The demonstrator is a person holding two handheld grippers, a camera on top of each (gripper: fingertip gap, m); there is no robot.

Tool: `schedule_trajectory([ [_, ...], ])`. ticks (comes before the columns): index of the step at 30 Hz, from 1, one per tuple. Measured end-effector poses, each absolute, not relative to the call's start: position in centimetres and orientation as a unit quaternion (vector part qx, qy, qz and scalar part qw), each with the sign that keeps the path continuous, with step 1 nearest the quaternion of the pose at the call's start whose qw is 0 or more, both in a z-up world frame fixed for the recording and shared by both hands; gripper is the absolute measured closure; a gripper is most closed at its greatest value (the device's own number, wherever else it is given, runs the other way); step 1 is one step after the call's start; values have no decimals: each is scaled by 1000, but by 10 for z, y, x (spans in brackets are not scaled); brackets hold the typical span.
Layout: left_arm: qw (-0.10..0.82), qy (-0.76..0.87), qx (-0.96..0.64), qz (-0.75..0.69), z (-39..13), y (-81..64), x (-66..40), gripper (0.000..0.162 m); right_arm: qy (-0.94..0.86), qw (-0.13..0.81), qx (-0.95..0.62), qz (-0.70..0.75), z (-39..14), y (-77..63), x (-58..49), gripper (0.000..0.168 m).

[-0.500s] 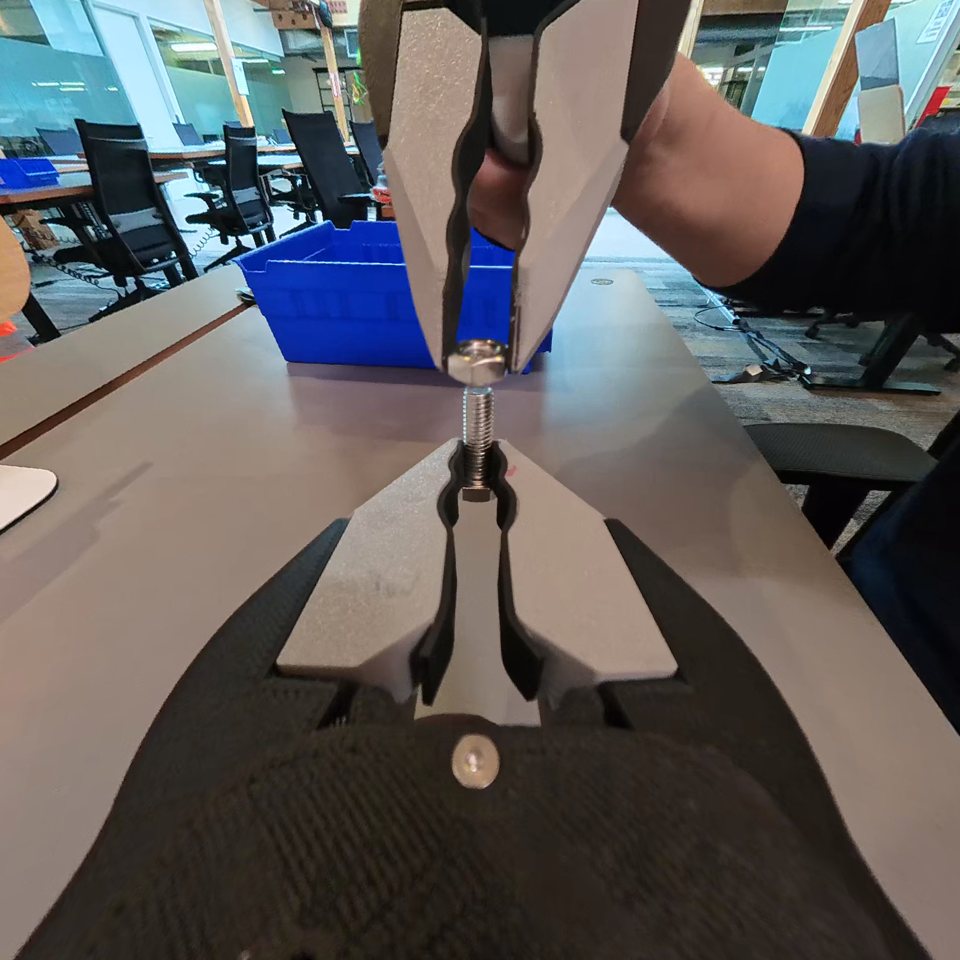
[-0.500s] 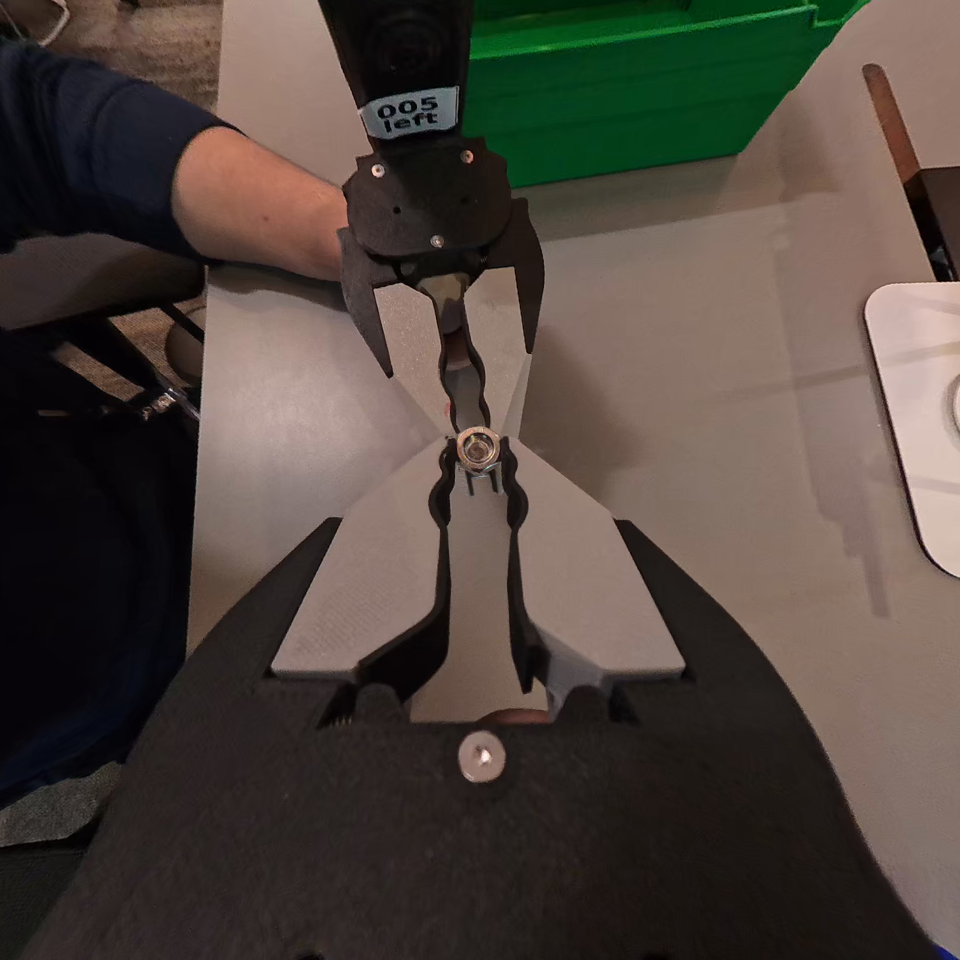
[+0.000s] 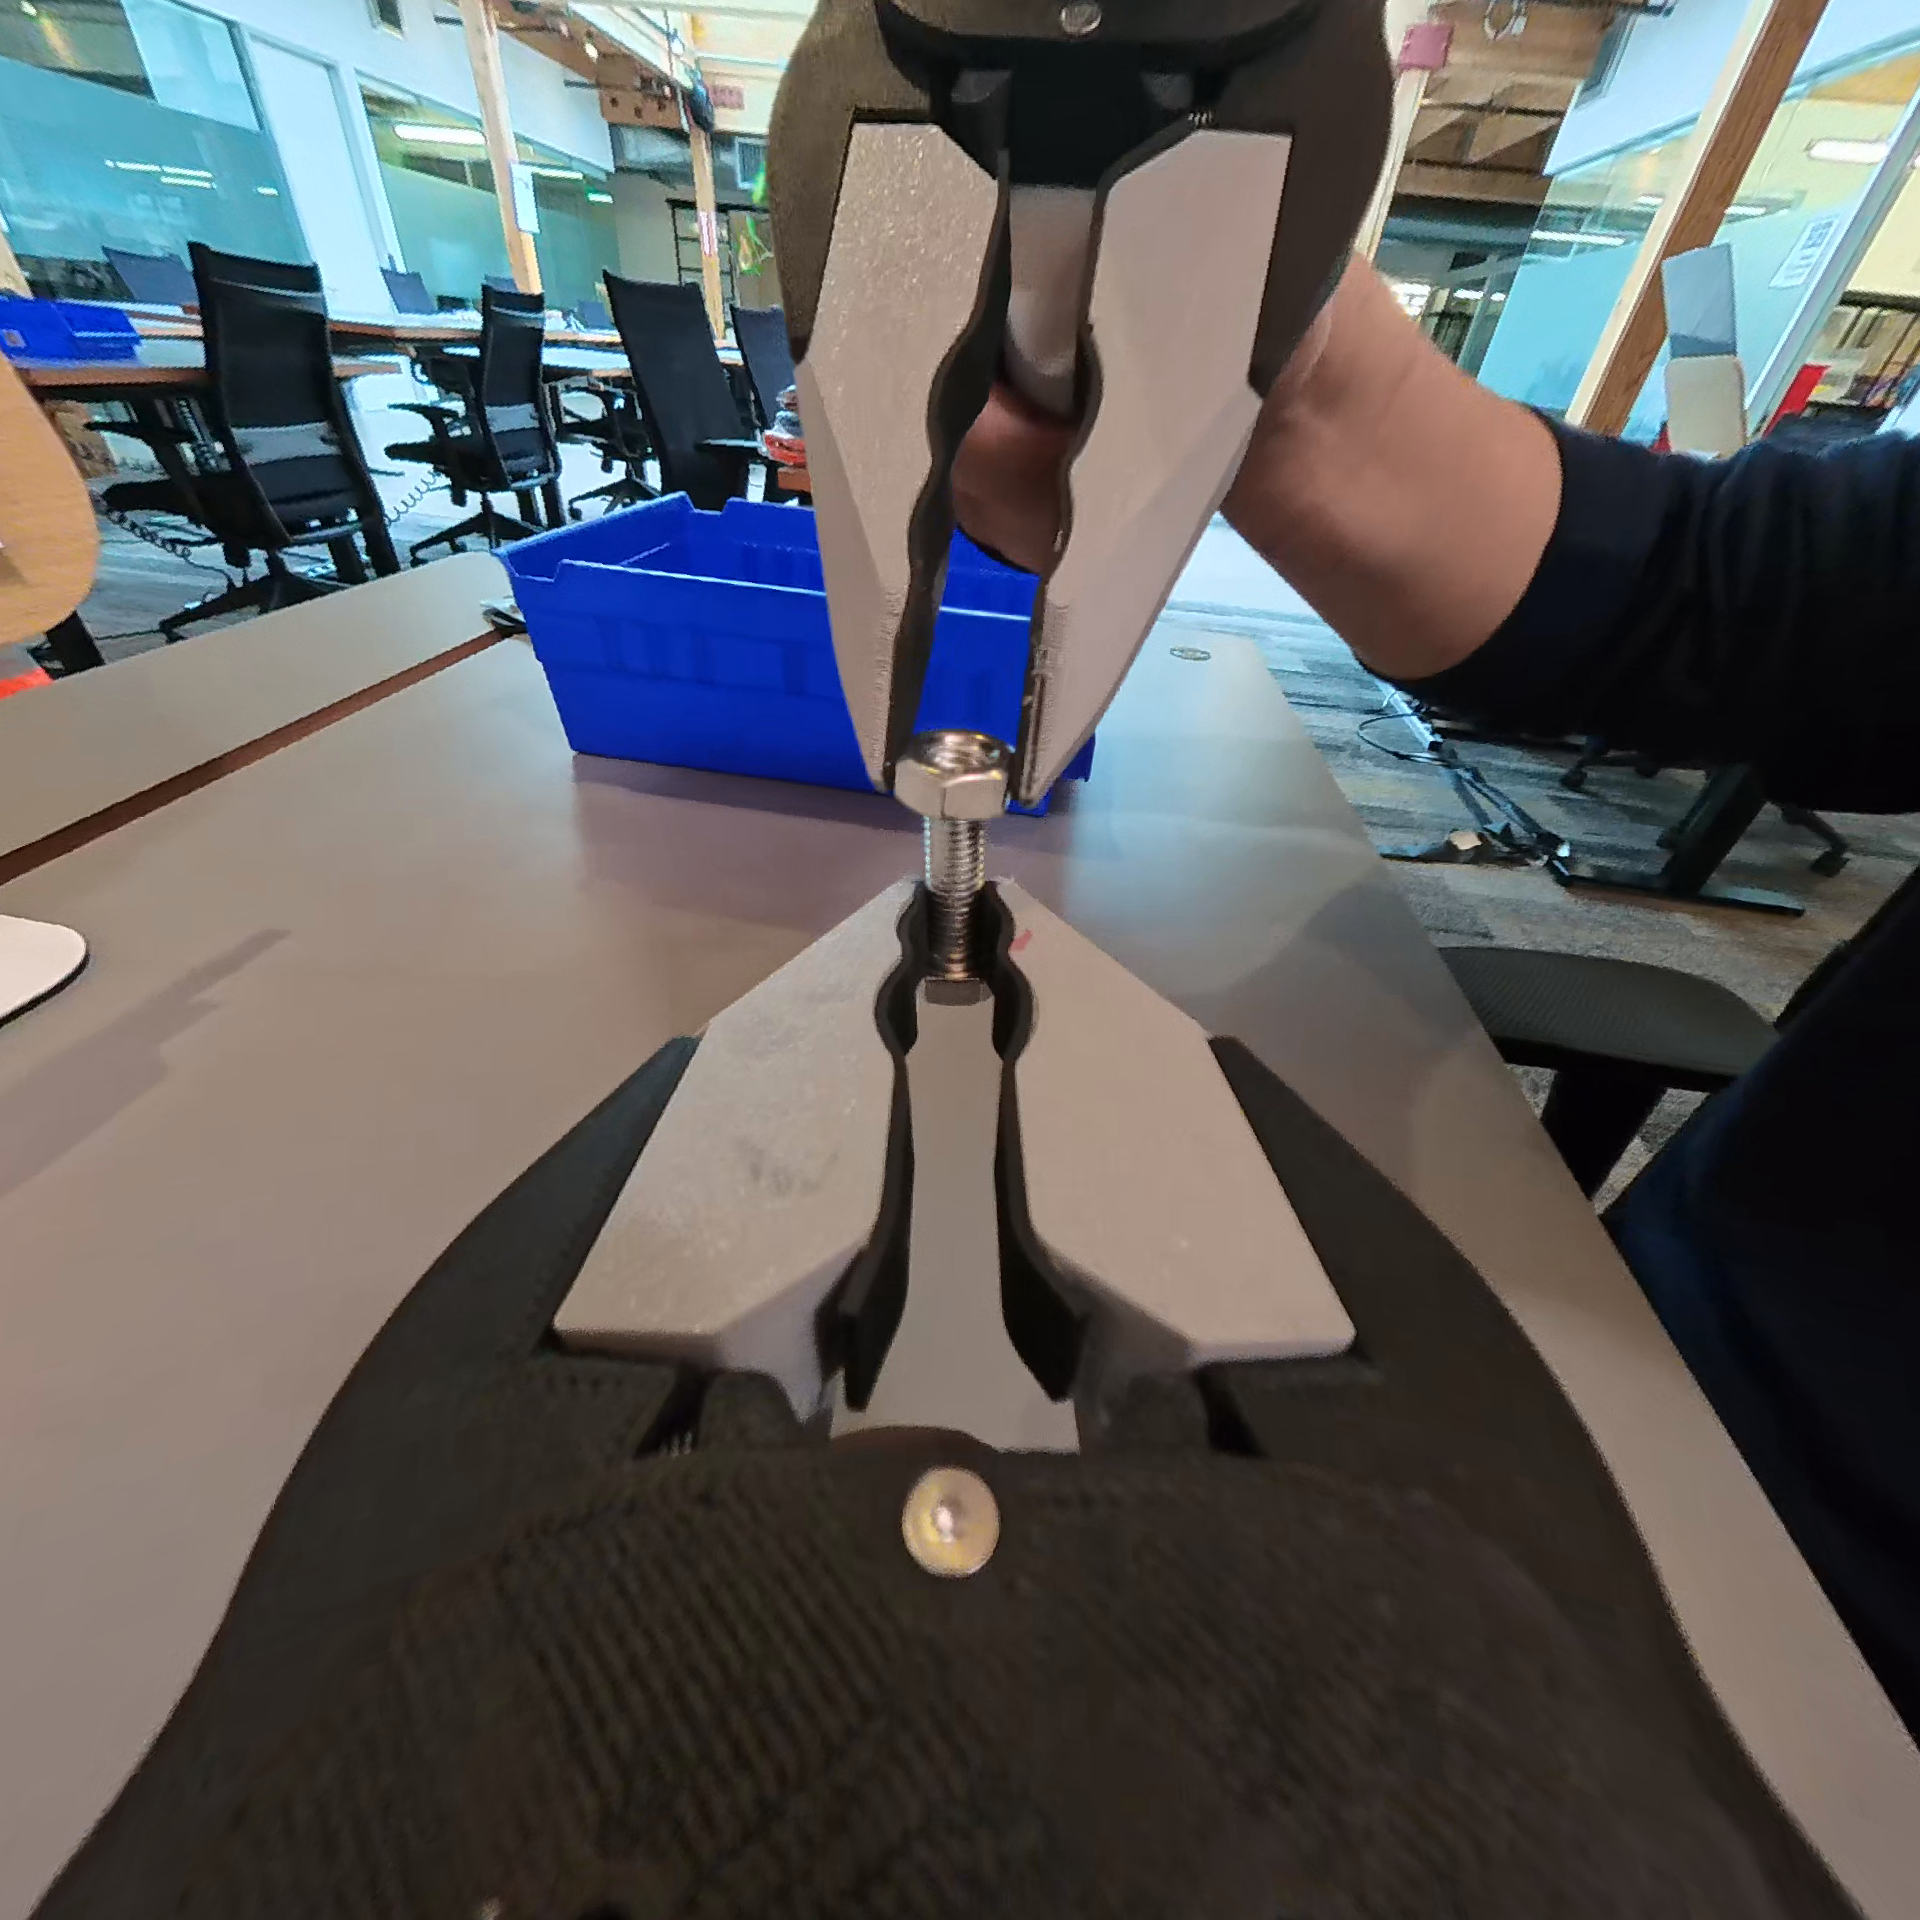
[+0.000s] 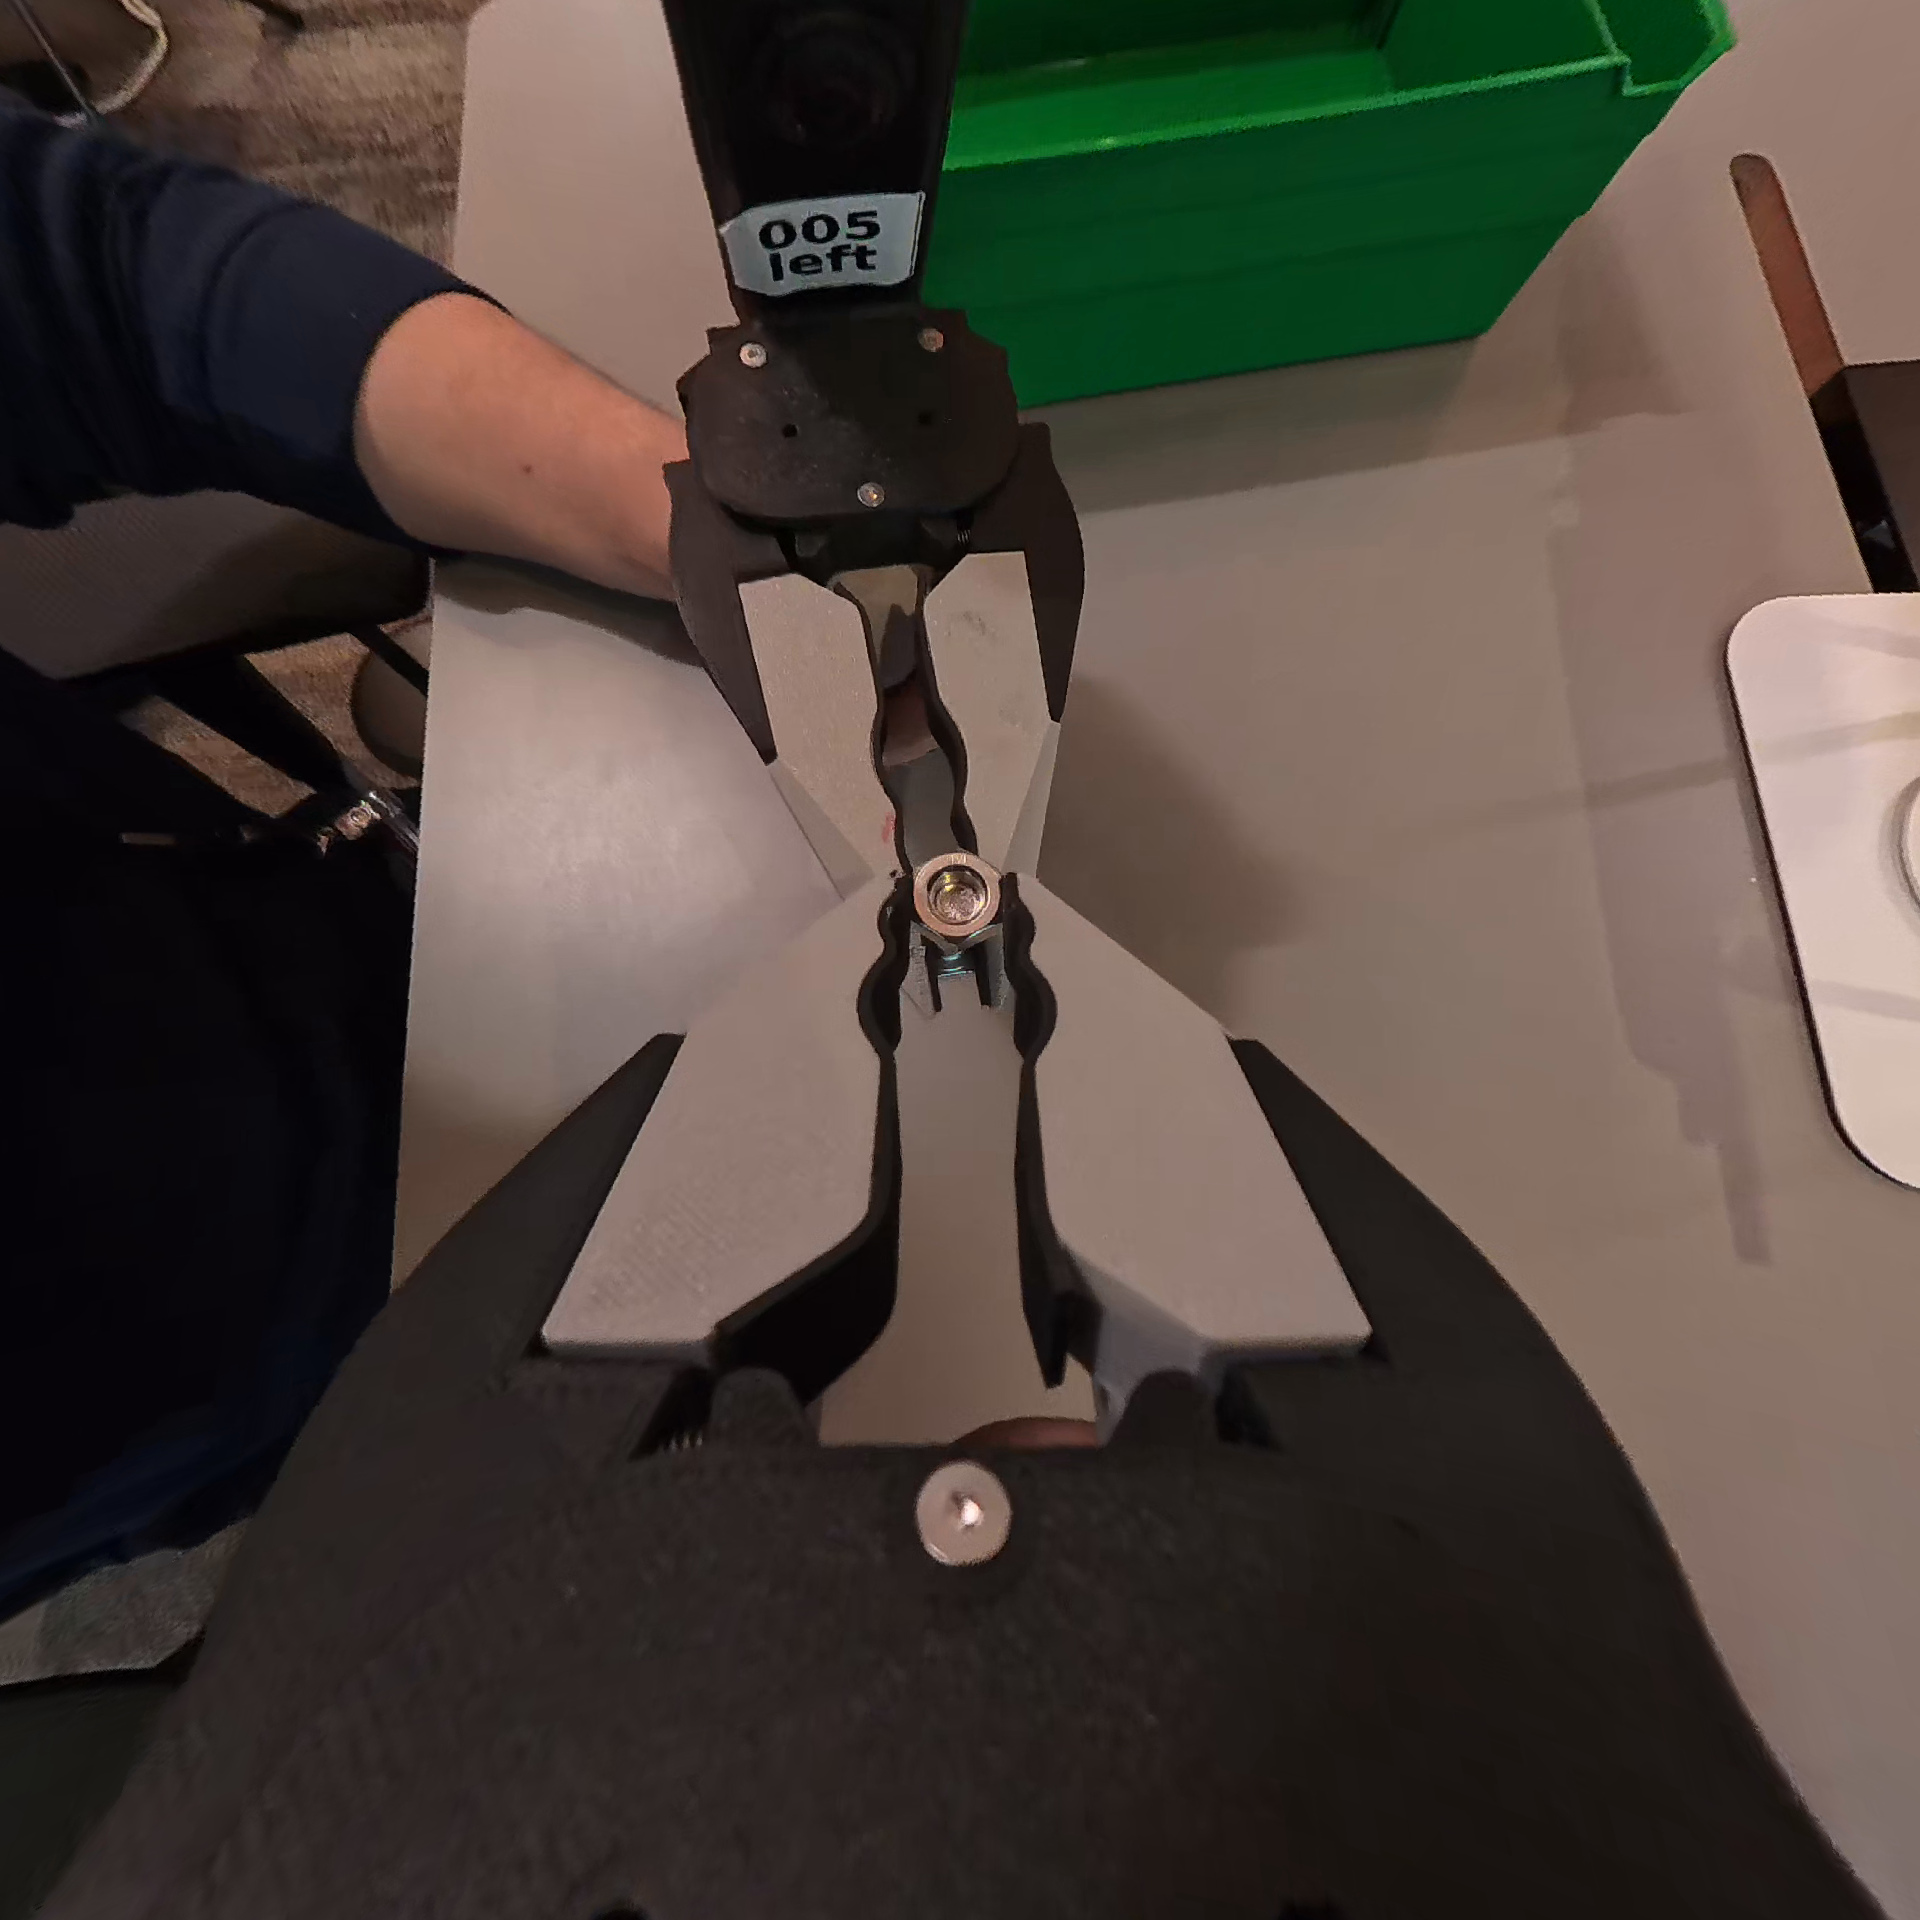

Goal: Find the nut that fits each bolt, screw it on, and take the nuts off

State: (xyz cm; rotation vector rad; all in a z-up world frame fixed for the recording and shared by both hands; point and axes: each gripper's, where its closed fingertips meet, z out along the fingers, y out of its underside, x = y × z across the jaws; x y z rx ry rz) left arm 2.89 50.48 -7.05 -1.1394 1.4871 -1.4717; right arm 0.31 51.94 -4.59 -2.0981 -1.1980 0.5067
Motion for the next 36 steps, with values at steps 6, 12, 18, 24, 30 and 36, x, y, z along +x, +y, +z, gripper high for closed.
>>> schedule_trajectory([
  [6, 369, 575, -455, -571, -70, 508, 29, 155, -455, 328, -805, 194, -46, 523, 3, 154],
  [12, 366, 575, -458, -570, -72, 509, 29, 155, -447, 337, -803, 204, -46, 524, 4, 154],
  [18, 366, 577, -461, -566, -74, 510, 30, 155, -442, 337, -804, 213, -49, 524, 5, 154],
  [24, 365, 576, -462, -567, -74, 510, 30, 155, -442, 338, -803, 214, -49, 524, 5, 154],
  [30, 365, 575, -464, -567, -74, 511, 30, 155, -431, 352, -798, 231, -48, 526, 6, 144],
  [36, 365, 570, -459, -575, -71, 510, 29, 155, -377, 448, -751, 304, -30, 520, 5, 125],
])
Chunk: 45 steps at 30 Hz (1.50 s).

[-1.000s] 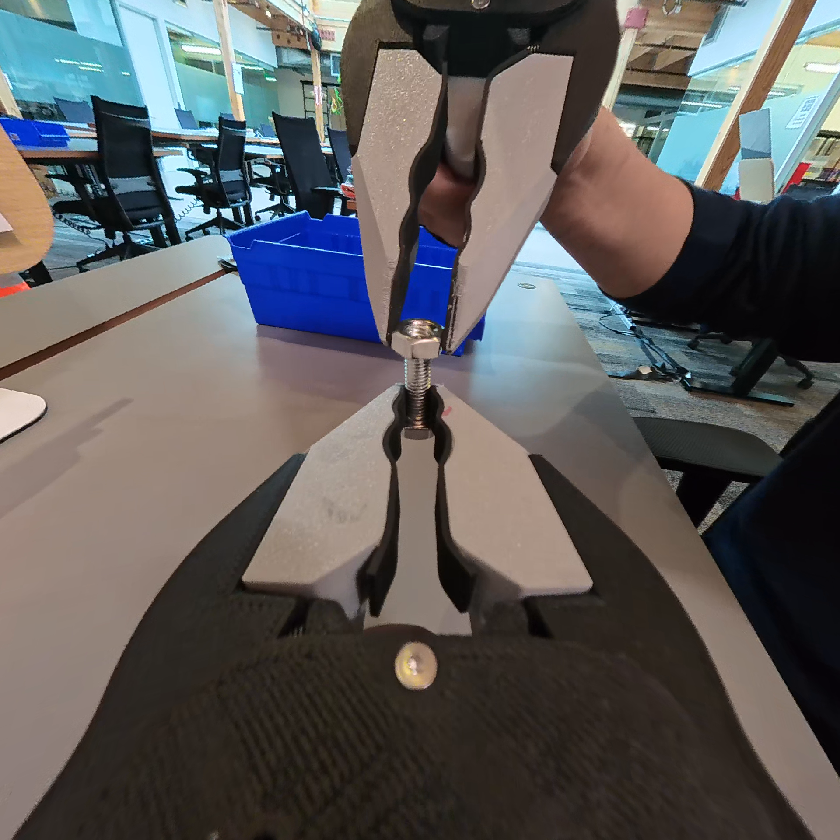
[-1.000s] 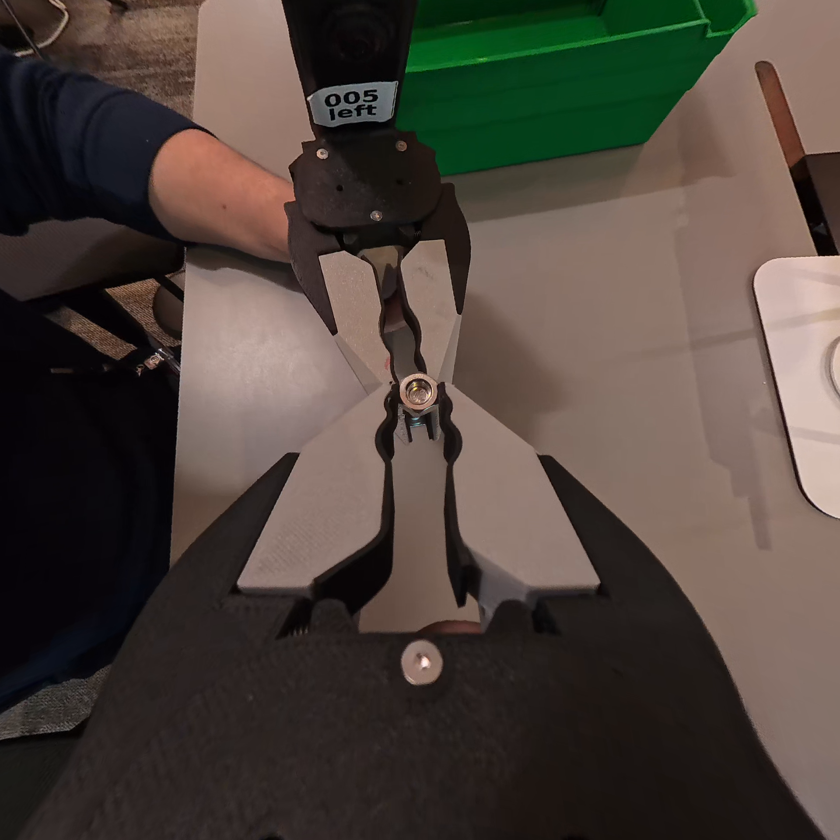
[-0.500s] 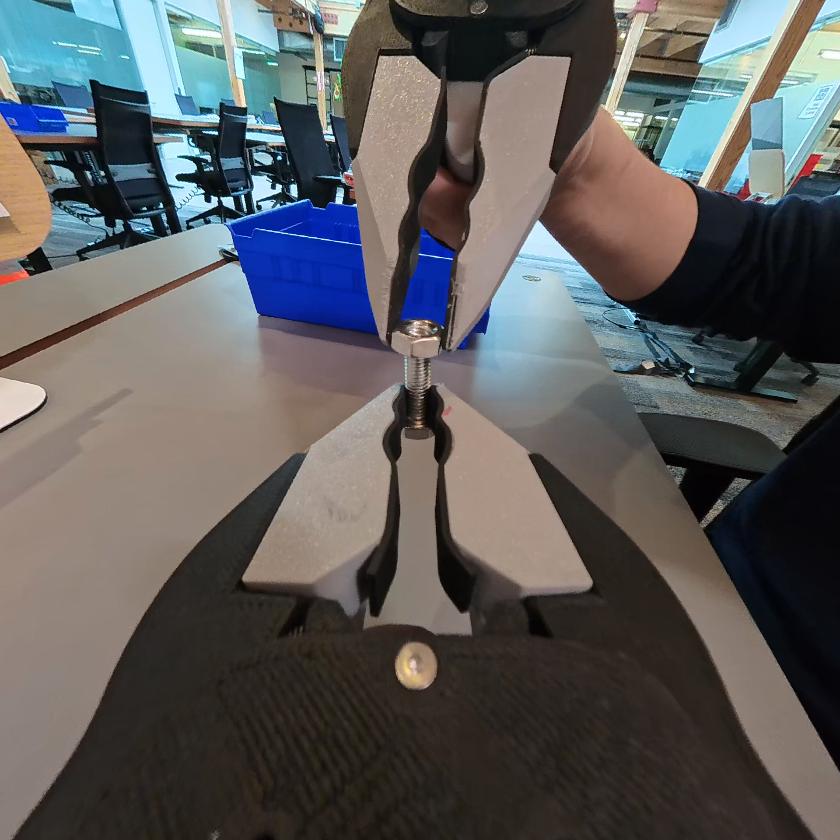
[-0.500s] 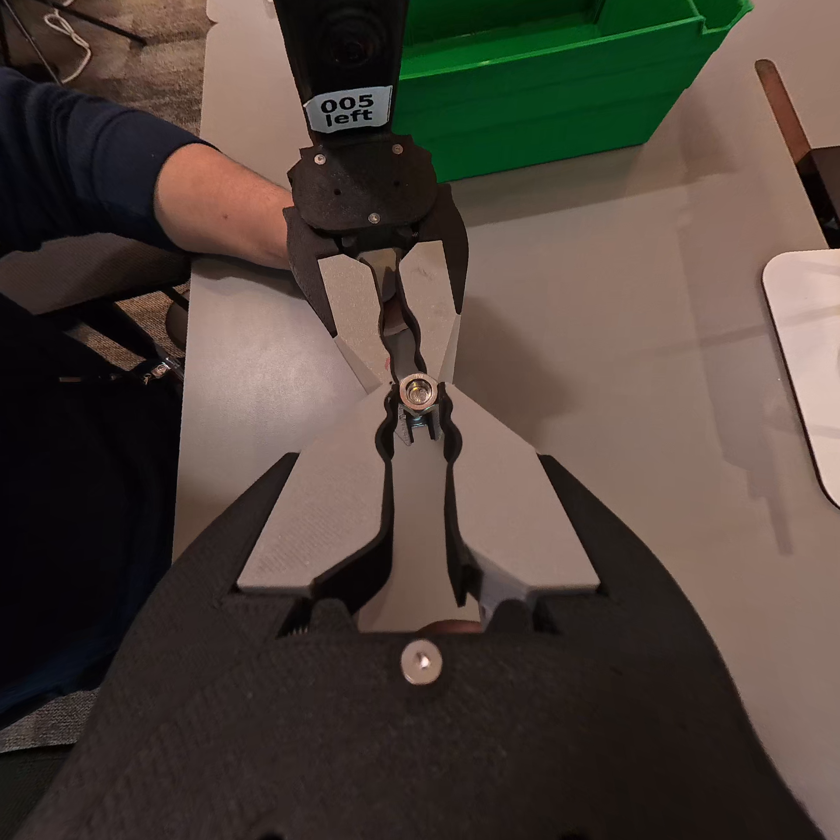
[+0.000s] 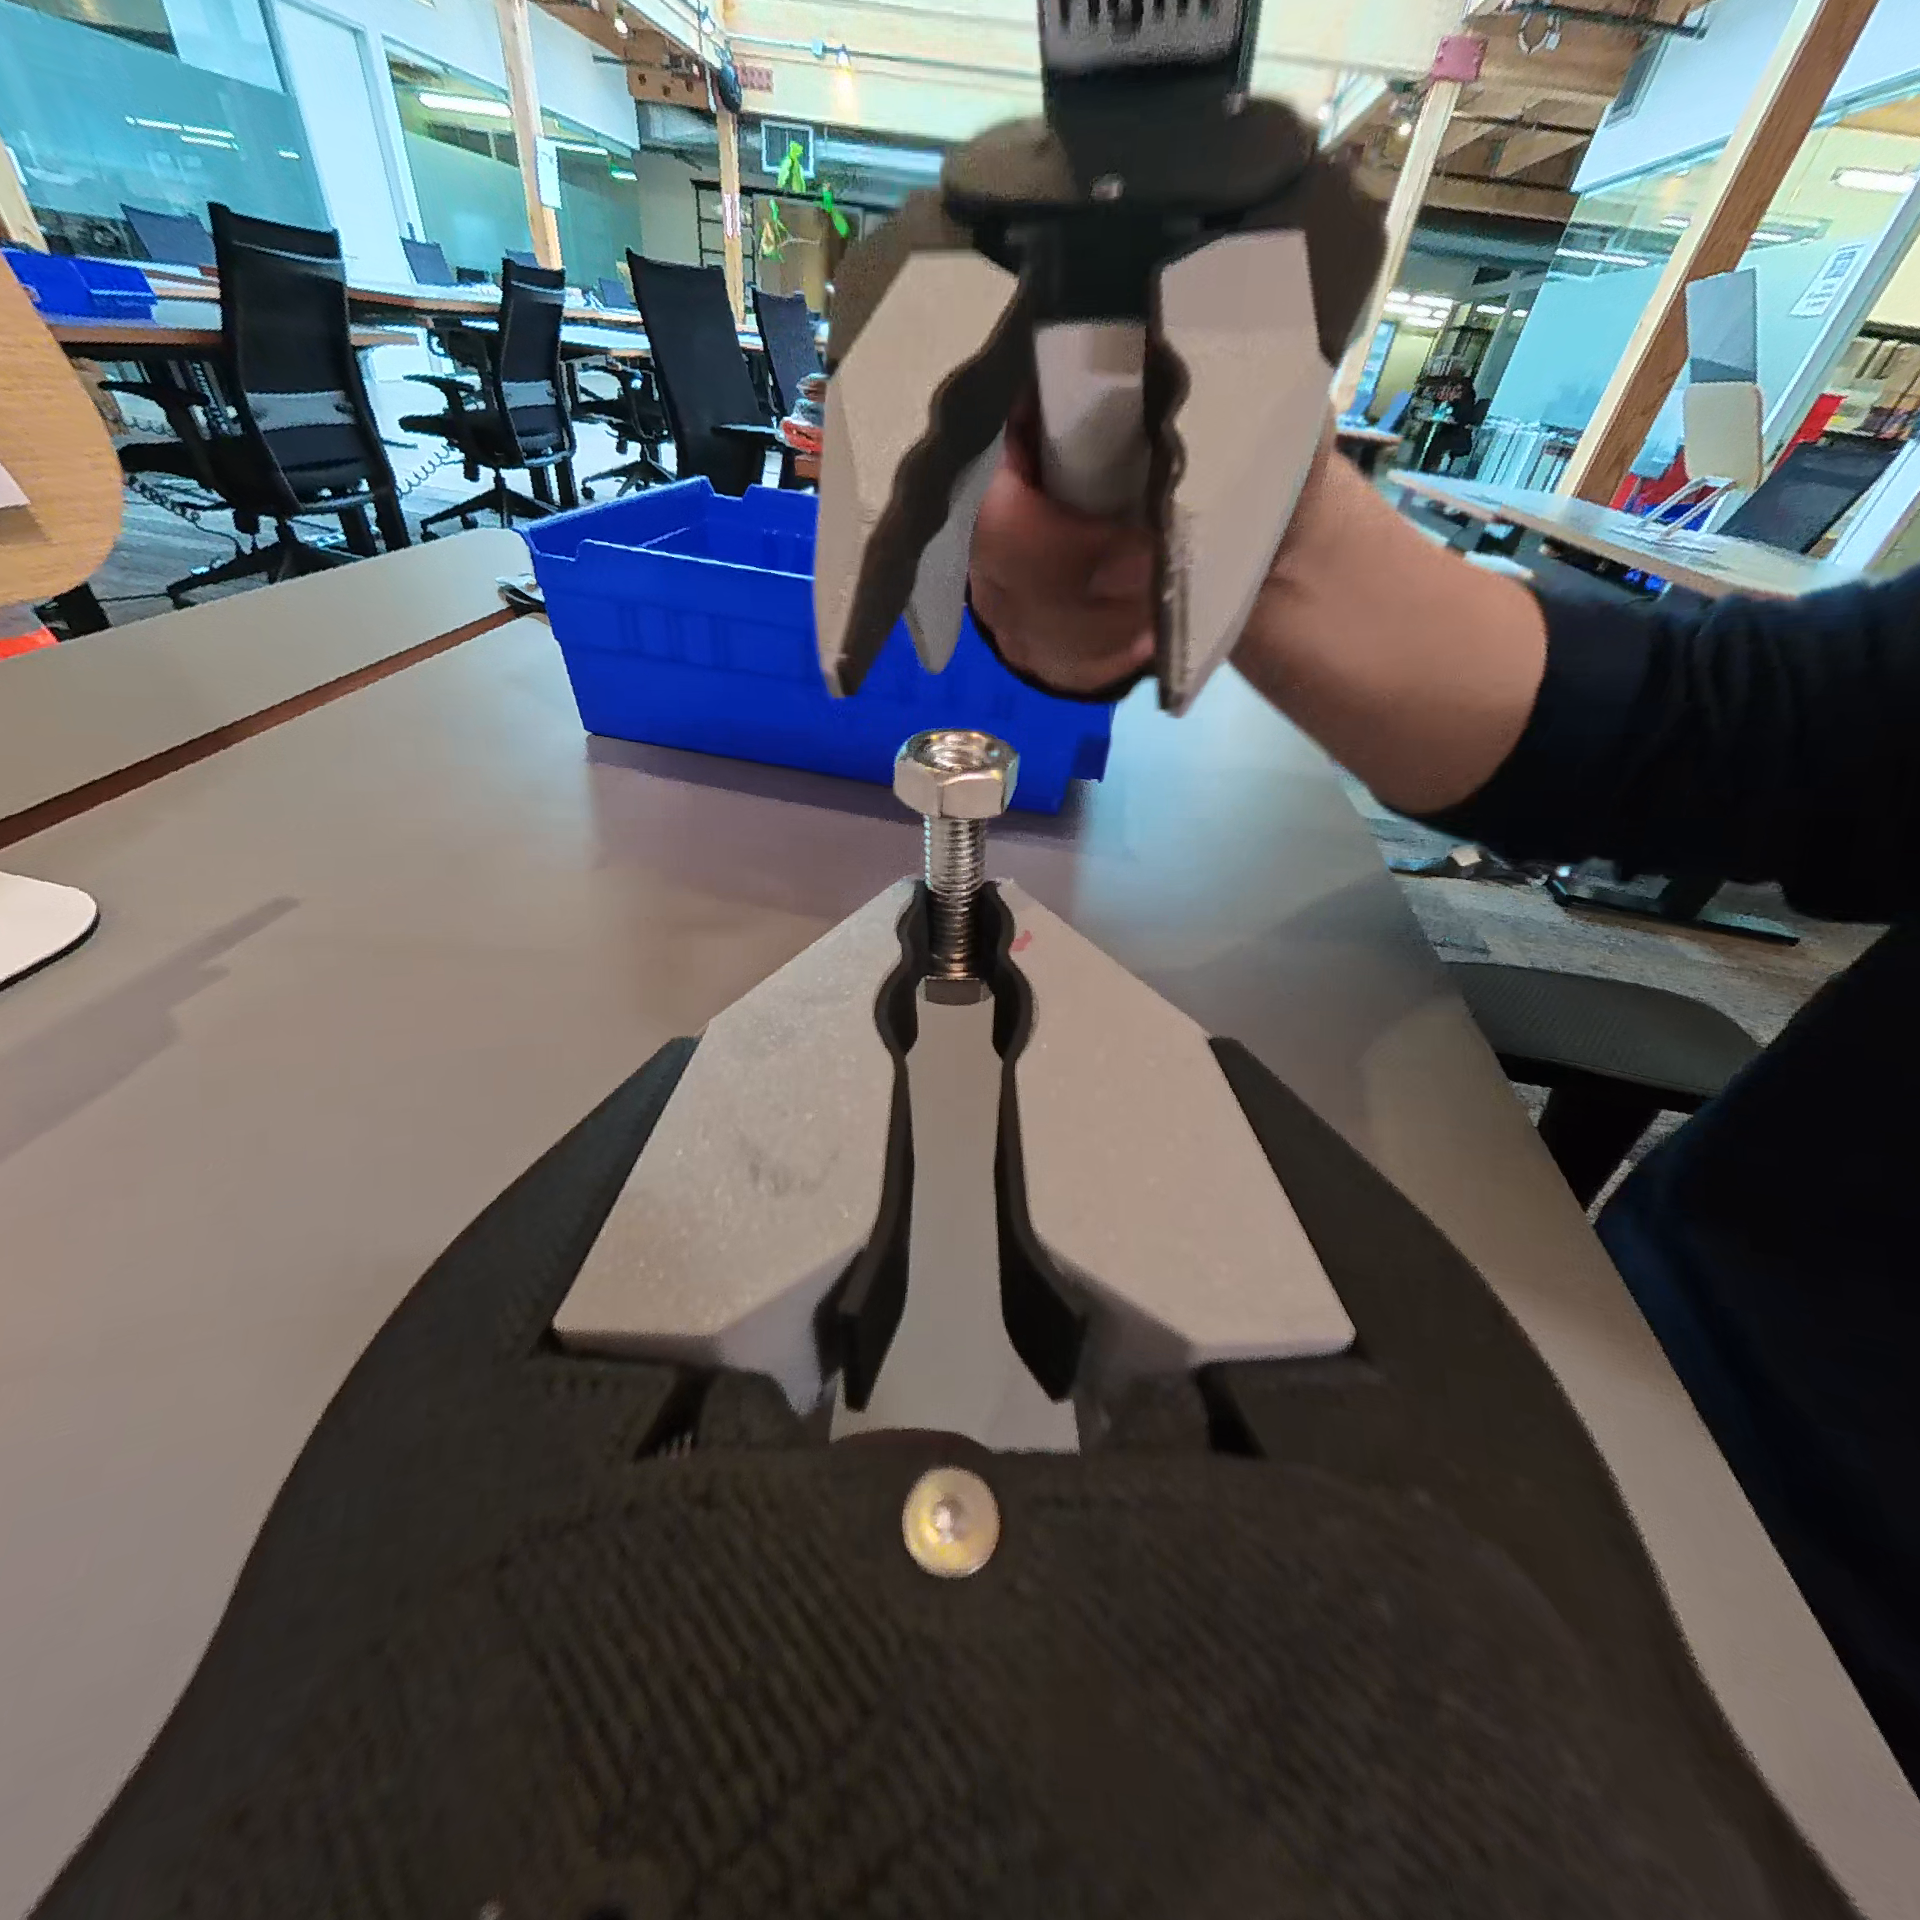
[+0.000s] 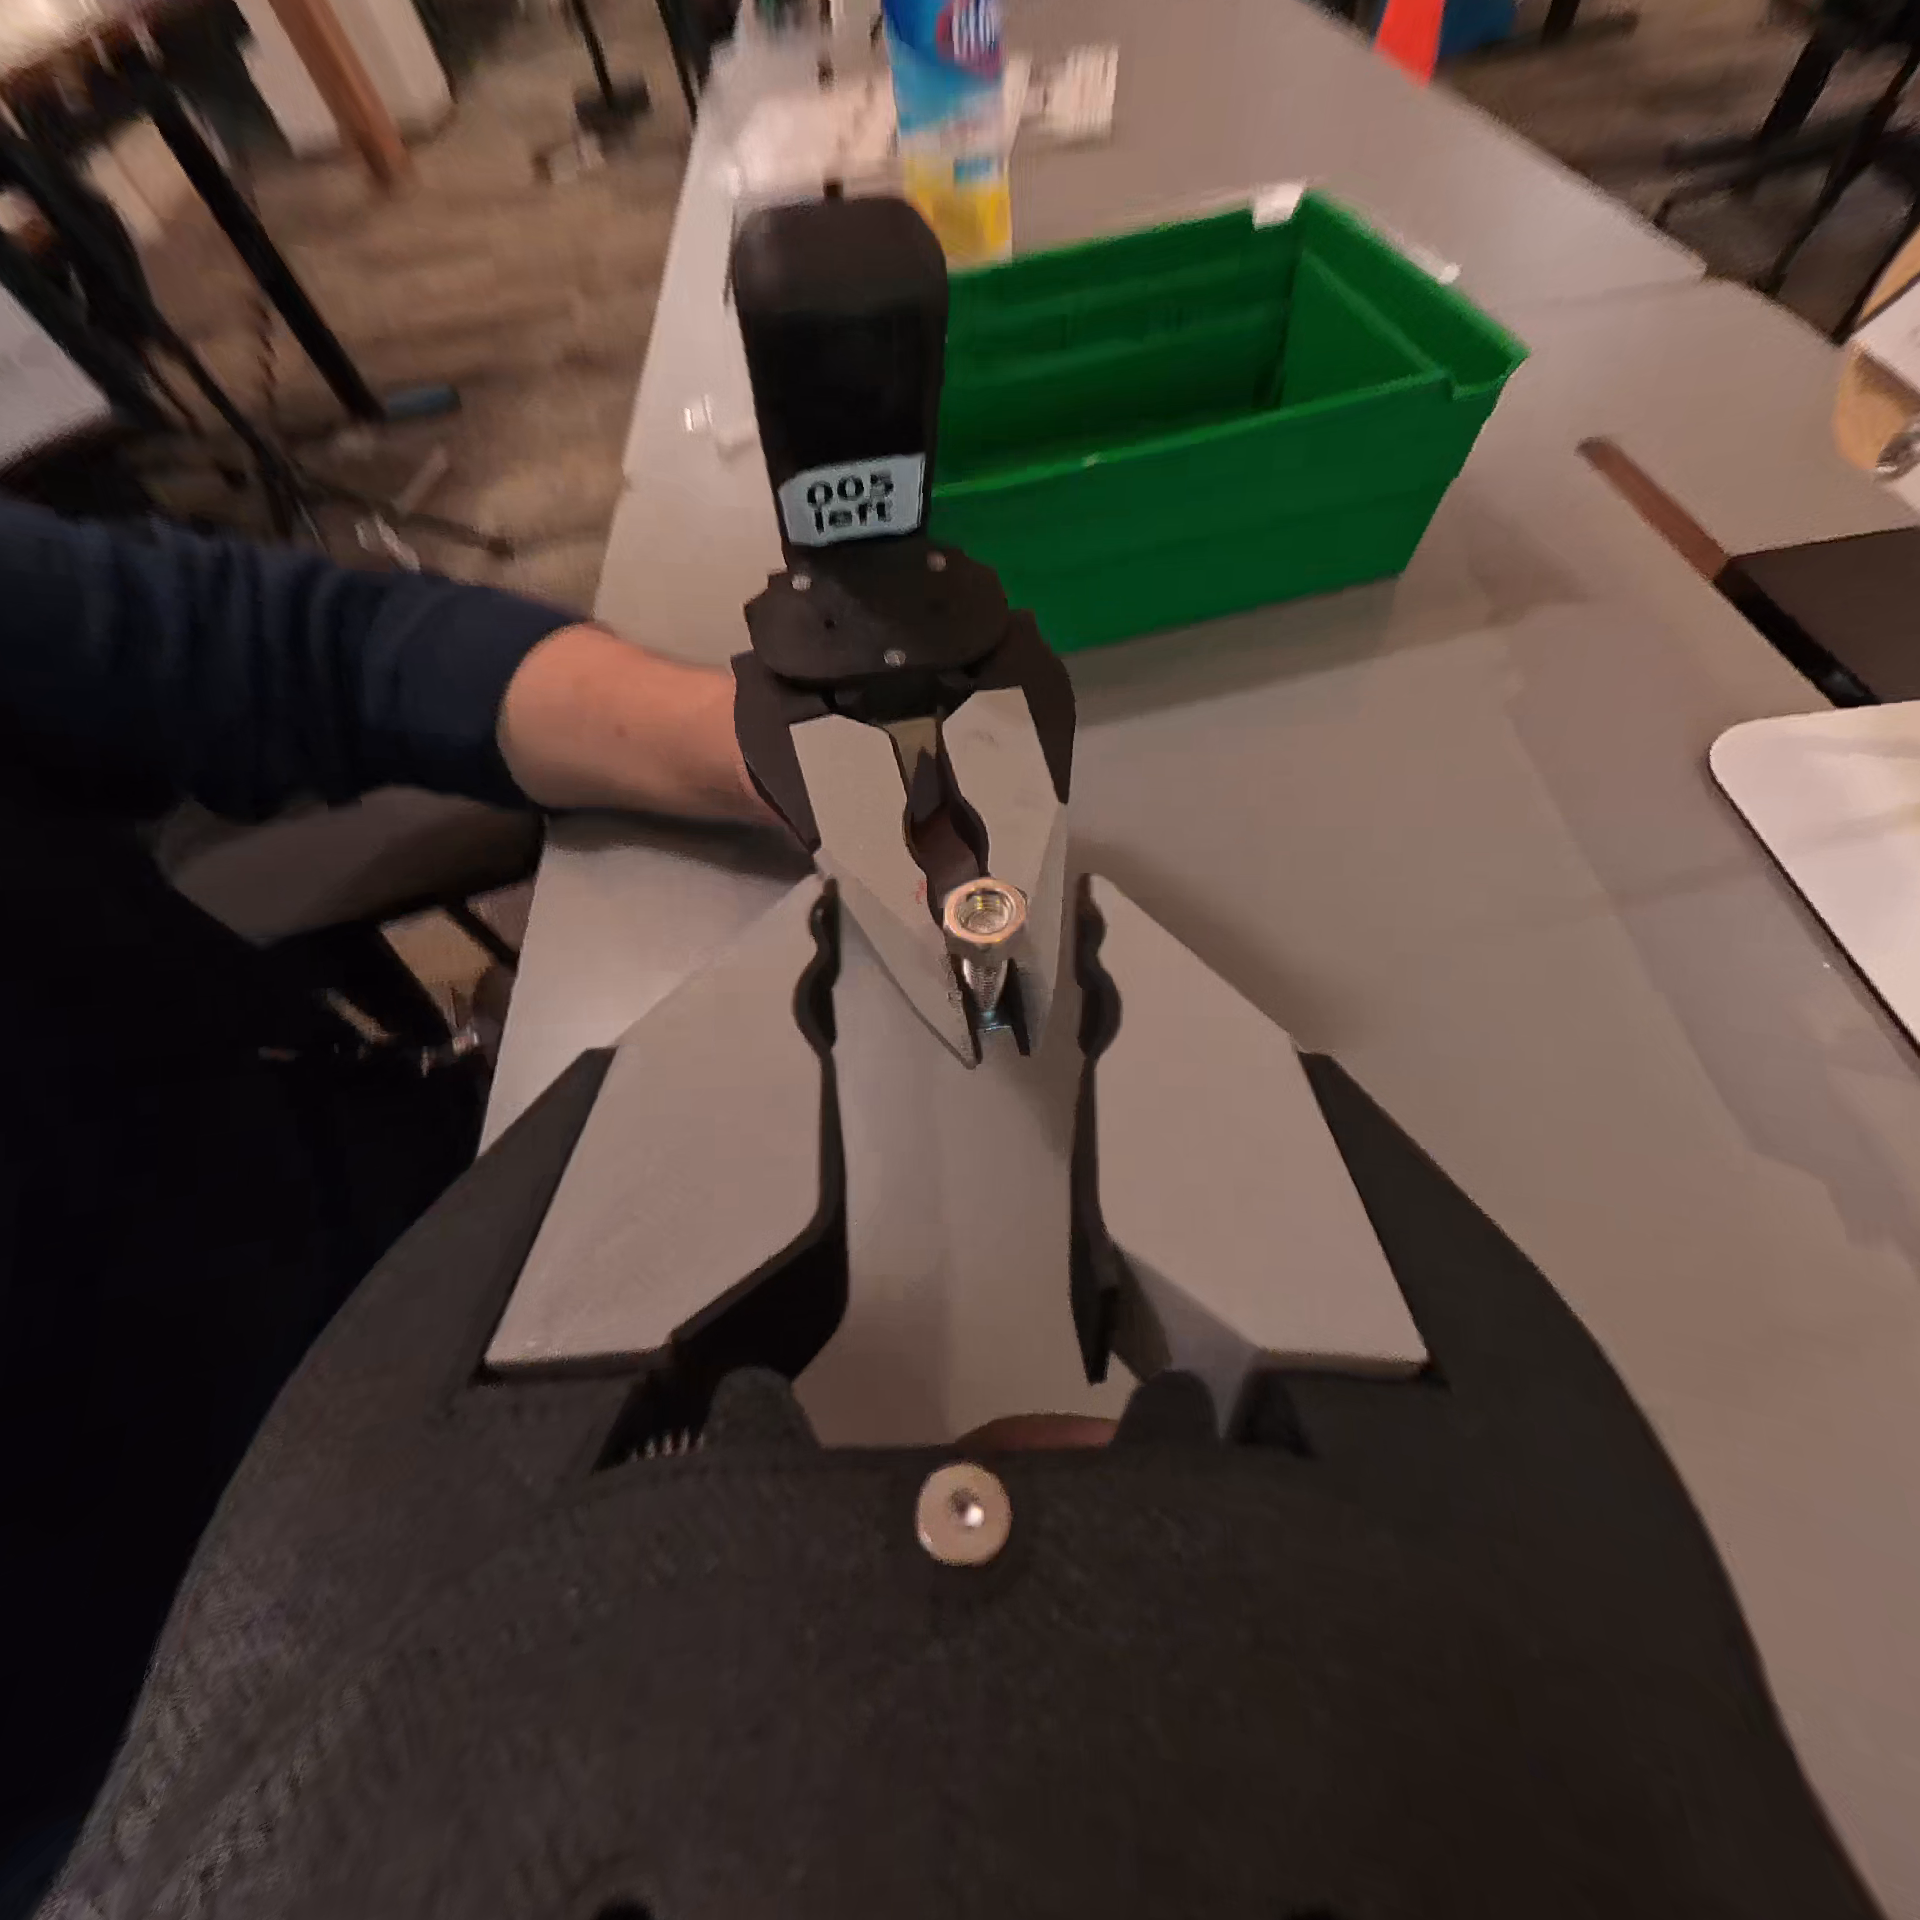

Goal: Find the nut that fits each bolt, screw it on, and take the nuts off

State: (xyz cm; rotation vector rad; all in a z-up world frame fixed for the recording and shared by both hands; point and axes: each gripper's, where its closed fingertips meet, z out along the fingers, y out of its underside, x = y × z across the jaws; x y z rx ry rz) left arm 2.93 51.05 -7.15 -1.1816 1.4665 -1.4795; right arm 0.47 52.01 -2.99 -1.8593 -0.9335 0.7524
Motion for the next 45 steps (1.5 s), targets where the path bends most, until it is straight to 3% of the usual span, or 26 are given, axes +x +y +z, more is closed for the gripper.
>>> schedule_trajectory([
  [2, 361, 570, -455, -581, -70, 508, 29, 155, -347, 483, -731, 333, -31, 518, 5, 114],
  [7, 357, 575, -455, -579, -74, 503, 31, 155, -309, 542, -674, 394, -26, 512, 0, 109],
  [27, 360, 559, -467, -583, -70, 509, 31, 155, -326, 555, -673, 364, -40, 510, 2, 116],
  [38, 357, 562, -465, -584, -69, 504, 32, 155, -336, 555, -670, 362, -43, 512, -15, 110],
  [43, 362, 540, -482, -587, -66, 520, 28, 155, -320, 573, -667, 354, -37, 512, 3, 121],
  [45, 361, 543, -482, -585, -67, 519, 29, 155, -300, 583, -666, 356, -32, 518, 4, 117],
])
